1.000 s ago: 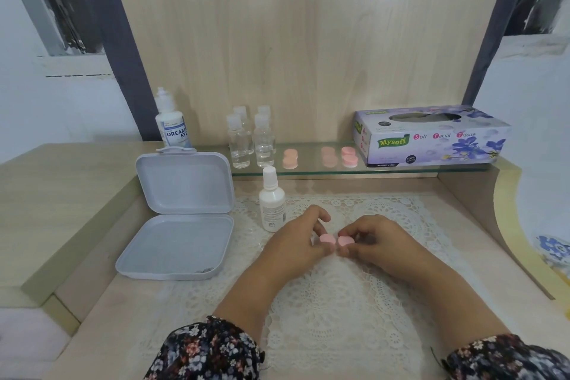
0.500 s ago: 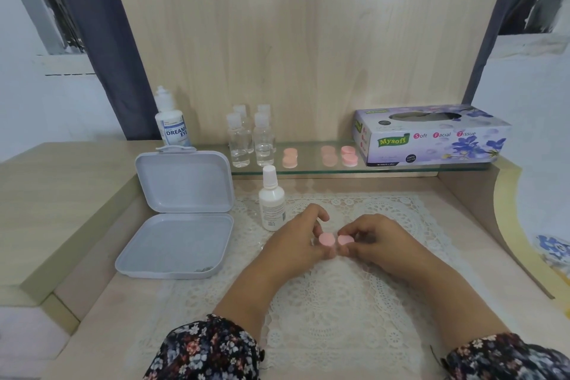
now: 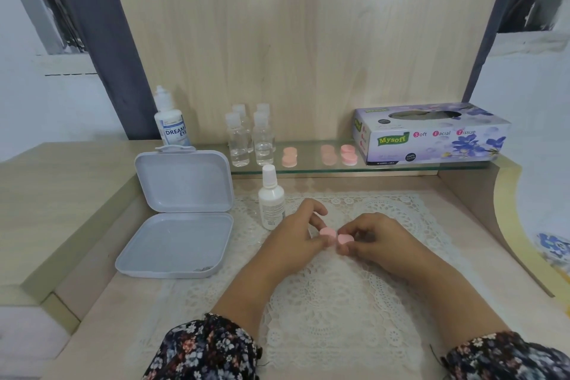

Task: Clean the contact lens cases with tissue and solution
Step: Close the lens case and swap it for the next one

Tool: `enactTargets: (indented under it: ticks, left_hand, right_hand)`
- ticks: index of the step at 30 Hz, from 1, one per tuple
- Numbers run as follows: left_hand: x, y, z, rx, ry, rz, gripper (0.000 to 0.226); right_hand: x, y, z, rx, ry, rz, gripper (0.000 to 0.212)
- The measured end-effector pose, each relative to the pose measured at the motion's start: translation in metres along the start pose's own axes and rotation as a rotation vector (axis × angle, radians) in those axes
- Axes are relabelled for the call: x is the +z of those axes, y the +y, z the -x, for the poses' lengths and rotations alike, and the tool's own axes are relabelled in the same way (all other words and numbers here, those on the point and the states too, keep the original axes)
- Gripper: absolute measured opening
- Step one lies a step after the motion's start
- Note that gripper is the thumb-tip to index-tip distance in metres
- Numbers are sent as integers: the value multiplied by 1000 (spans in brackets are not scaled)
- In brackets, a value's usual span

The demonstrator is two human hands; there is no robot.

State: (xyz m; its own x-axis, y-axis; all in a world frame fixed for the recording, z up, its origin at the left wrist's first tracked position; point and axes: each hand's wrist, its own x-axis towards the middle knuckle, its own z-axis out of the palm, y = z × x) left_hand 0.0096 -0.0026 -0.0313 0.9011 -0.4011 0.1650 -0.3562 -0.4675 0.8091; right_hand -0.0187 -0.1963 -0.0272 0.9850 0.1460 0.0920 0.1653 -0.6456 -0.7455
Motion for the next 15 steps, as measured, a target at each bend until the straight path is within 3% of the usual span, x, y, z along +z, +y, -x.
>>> enactTargets:
  ticks: [4,8,15]
  left_hand:
    - [-2,-1,-4,-15,152,-38,18]
    - [1,-2,-7,-65,152,-261,4]
    - [4,-2,-13,-35,144,-465,12]
  right_hand:
    - [1,1,-1,19,4,14,10]
    - [0,-1,-1,29,0,14,11]
    - [0,0,-1,30,-3,15,12]
